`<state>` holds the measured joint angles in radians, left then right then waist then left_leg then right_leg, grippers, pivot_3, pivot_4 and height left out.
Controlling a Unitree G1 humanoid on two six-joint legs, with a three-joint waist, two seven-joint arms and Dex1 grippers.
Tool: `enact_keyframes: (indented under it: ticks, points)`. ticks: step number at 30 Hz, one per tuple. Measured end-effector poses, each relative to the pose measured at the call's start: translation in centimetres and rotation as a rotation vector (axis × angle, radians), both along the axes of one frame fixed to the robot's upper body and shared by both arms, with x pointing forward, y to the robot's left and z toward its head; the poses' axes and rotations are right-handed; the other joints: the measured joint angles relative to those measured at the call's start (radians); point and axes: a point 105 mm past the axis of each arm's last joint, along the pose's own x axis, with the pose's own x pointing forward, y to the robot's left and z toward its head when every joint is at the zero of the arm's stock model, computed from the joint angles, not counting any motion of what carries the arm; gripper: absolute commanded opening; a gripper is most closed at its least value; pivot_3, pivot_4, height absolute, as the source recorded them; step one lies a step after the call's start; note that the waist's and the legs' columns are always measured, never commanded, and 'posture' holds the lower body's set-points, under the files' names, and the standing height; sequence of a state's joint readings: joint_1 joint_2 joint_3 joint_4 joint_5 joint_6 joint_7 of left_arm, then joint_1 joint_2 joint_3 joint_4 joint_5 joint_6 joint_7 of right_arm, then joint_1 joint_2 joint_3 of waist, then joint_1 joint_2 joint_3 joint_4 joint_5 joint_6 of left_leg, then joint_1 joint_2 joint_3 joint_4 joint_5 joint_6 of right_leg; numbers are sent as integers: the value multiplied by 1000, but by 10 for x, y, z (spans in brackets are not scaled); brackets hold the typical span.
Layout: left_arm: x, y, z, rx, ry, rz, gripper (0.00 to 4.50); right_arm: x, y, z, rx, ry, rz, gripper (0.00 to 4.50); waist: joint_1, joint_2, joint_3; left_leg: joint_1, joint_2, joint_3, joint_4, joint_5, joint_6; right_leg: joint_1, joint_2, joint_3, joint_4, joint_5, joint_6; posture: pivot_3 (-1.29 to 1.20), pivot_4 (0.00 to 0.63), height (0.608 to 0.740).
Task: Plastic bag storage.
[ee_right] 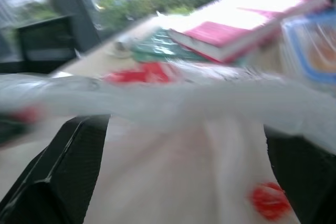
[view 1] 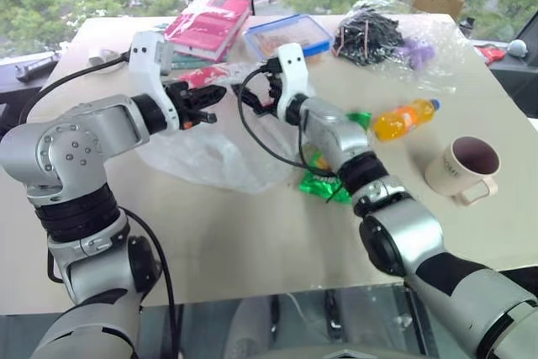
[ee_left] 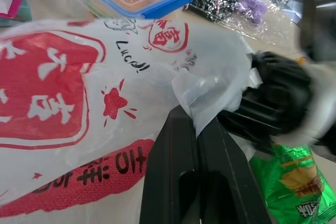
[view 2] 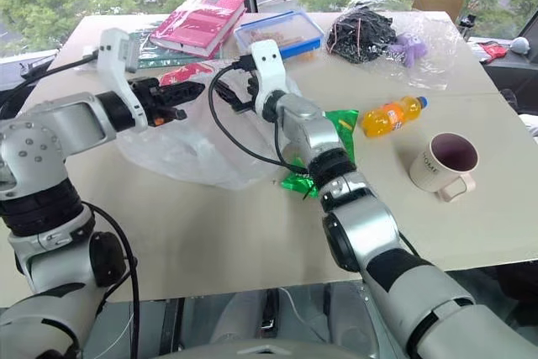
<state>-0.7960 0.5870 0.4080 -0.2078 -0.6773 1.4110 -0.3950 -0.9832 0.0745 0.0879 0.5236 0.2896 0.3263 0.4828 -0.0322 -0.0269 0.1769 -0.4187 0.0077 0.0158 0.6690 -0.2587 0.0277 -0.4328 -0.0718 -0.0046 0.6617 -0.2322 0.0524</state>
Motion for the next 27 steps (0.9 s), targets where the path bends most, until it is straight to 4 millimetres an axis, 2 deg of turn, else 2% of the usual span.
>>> enact_keyframes:
  ticks: [4,5,7,8,11,15,17,19,22,24,27]
  points:
    - [4,0,-3,-14,6,8,0,-29,-69,-4,-104,-34,-47,4422,18,0,0,-3,-1,-2,2,0,1,-1,-1,-2,-1,0,0,0,150,740]
    - [6,-2,-3,-18,8,3,0,-40,-85,-4,-155,-53,-67,4422,18,0,0,-3,-1,-2,2,0,1,-1,0,-2,-1,0,0,0,150,740]
    - [9,-7,-5,-24,10,-13,0,-77,-109,-8,-294,-133,-78,4422,21,0,0,-2,-1,-2,2,0,0,-1,1,-2,-3,0,0,0,150,740]
    - [10,-6,-5,-26,12,-11,0,-82,-113,-12,-315,-134,-82,4422,19,0,0,-1,-1,-1,2,0,0,-1,2,-1,-3,0,0,0,150,740]
    - [14,-10,-9,-20,21,-26,0,-112,-138,-41,-510,-123,-112,4422,13,0,0,3,-1,4,2,0,1,0,3,3,0,0,0,0,150,740]
    - [18,-17,-14,-4,31,-53,0,-132,-147,-59,-682,-182,-117,4422,16,0,0,5,0,3,6,-2,5,3,5,3,1,0,0,0,150,740]
    - [19,-15,-14,0,33,-52,0,-138,-158,-82,-729,-112,-141,4422,20,-1,-1,4,0,2,8,-2,4,4,5,2,1,0,0,0,150,740]
    - [21,-14,-14,10,28,-51,0,-139,-162,-96,-631,-1,-204,4422,21,-2,-1,4,0,2,10,-1,3,4,5,2,1,0,0,0,150,740]
    - [22,-17,-16,14,30,-60,0,-133,-166,-95,-362,153,-319,4422,21,-2,-1,3,2,2,11,-1,3,4,5,2,1,0,0,0,150,740]
    - [22,-17,-17,11,37,-67,0,-128,-181,-99,-178,291,-411,4422,22,-2,-1,4,2,2,11,-1,3,5,4,2,1,0,0,0,150,740]
    - [23,-16,-19,10,45,-66,0,-127,-199,-107,-74,417,-470,4422,22,-2,-1,4,2,2,11,-1,3,5,4,2,1,0,0,0,150,740]
